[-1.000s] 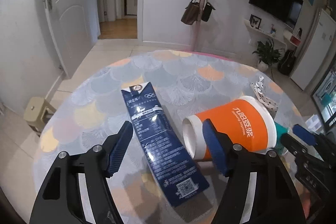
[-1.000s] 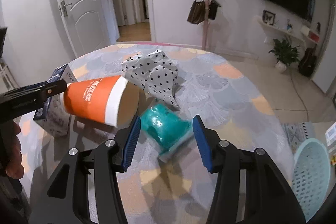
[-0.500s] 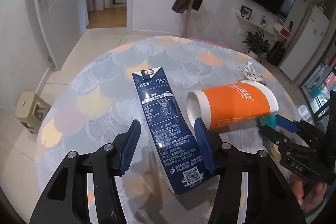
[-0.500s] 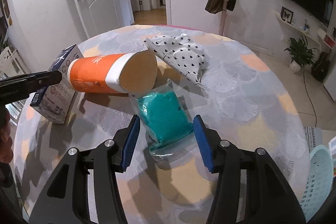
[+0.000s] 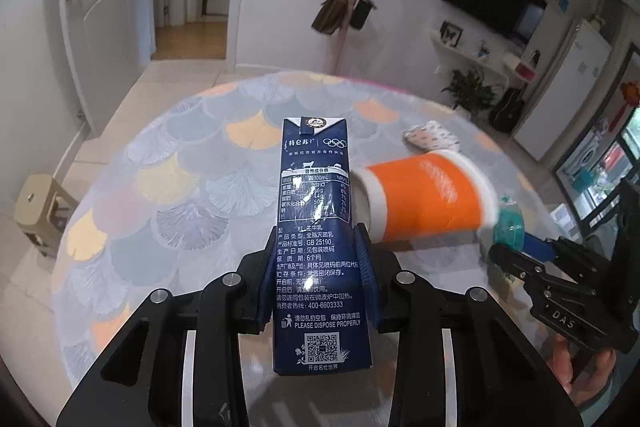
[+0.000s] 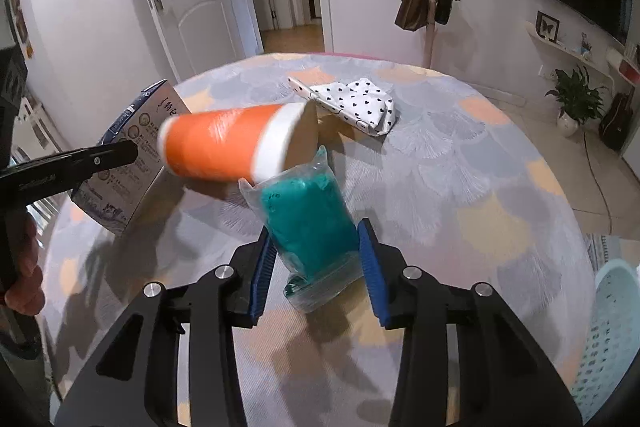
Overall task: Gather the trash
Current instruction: 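Grasp the teal packet with the right tool while the left tool grasps the blue milk carton, then carry both items over the blue basket and open both tools to drop them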
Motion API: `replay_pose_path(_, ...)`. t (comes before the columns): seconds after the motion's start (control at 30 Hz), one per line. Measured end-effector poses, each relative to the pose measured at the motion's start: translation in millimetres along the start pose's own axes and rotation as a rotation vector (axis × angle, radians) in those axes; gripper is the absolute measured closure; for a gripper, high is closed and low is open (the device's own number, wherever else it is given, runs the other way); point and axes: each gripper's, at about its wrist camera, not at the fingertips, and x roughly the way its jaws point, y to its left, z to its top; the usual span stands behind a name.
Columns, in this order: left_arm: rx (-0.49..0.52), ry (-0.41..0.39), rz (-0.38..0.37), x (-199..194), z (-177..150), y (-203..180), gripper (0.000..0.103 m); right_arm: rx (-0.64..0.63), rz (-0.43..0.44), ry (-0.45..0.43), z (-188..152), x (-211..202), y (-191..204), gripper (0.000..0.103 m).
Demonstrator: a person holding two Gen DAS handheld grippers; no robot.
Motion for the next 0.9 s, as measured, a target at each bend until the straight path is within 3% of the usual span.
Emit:
replay_pose_path(0.23, 0.063, -0.091, -0.109, -48.5, 0.7, -30.5, 0.070, 0.051, -0.008, -0.114, -9.7, -57.0, -8.0, 0.066)
replay_pose_path(0.4, 0.166, -0.133, -0.187, -68.0, 3.0, -83.3, 0.070, 0.183, -0.139, -0.174, -26.1, -105.4, -33.7, 0.066)
replay_pose_path(0.53, 0.250, -0.143, -0.244, -69.3, 1.4, -130.3, 0.070, 0.262, -0.300, -0.219, -49.3, -138.9, -58.3, 0.066)
replay_pose_path(0.73, 0.386, -0.132, -0.346, -55.3, -5.0, -213.6, 0.070, 0.405, -0.432, -0.253, -75.8, -176.2, -113.6, 0.066)
replay_pose_path(0.9, 0.475, -0.123, -0.429, -39.6, -11.7, -283.3, 0.070, 0.529, -0.492, -0.256, -99.9, -192.7, -159.6, 0.066)
